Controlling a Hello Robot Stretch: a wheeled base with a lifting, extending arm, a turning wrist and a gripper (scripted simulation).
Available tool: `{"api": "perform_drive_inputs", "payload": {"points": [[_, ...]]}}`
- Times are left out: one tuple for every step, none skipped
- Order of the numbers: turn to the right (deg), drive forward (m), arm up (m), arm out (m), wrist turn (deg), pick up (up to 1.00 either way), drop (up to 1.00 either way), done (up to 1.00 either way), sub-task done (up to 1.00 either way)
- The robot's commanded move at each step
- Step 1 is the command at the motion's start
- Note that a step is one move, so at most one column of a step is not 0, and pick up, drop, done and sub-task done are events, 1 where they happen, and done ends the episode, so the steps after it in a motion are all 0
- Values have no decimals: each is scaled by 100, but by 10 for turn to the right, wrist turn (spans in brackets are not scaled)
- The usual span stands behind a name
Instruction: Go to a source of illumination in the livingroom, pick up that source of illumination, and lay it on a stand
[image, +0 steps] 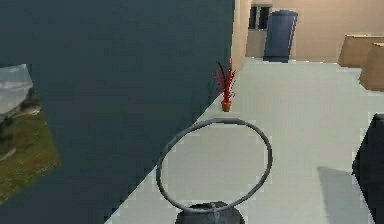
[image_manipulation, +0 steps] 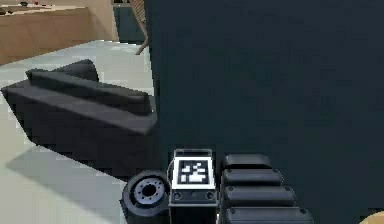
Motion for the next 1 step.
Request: {"api": "perform_drive_inputs", "payload": {"points": [[0,15,0,0,0,0,0,0,0]]}}
